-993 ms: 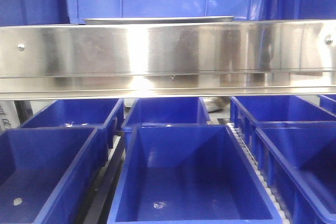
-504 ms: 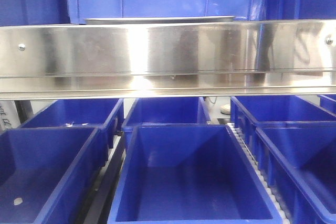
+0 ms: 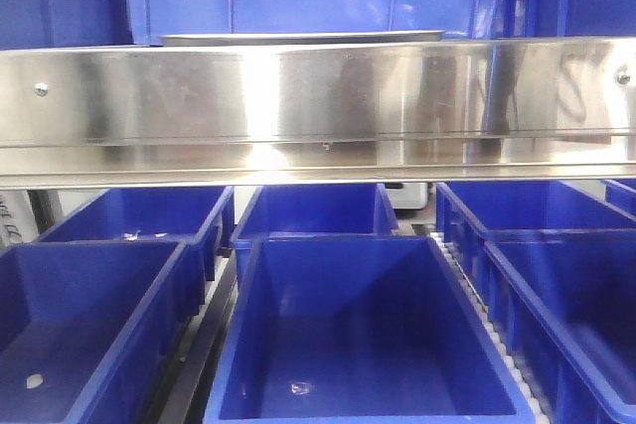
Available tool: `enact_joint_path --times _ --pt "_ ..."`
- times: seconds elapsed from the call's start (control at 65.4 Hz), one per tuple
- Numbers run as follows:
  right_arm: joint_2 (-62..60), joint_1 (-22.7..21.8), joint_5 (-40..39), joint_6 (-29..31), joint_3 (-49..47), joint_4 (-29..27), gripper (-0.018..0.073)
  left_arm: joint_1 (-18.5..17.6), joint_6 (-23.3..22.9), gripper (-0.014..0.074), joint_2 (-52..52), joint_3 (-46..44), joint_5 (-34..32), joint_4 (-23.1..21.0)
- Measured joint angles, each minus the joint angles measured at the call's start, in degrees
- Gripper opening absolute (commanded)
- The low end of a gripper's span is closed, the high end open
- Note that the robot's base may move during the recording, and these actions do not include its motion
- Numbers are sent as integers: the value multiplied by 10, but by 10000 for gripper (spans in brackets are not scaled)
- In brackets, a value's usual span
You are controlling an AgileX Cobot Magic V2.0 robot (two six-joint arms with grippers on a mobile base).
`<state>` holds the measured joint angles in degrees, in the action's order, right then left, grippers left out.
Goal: Stack silver trays without gaps
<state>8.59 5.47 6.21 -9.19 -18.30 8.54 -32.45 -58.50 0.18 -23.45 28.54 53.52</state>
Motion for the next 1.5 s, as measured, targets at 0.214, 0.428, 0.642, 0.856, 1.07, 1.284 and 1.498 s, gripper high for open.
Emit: enact_joint_path --times 0.214,0.428,0.642,0.856,1.07,1.284,1.498 --pt "0 0 1 0 0 -2 -17 0 0 15 0 0 0 0" --pt "-13 -27 -41 78 49 -91 -17 0 0 15 0 0 -1 0" --pt "-61 -98 -48 172 135 -174 -17 0 0 15 0 0 -1 0" --pt "-81 -100 -35 177 183 -179 -17 0 0 15 0 1 -2 -1" --pt "-82 -100 -28 177 183 -179 -17 0 0 15 0 1 -2 -1" --pt "-84 -100 -28 177 183 -179 -17 0 0 15 0 1 -2 -1" --pt "-84 -100 -27 177 183 -179 -17 0 0 15 0 1 -2 -1"
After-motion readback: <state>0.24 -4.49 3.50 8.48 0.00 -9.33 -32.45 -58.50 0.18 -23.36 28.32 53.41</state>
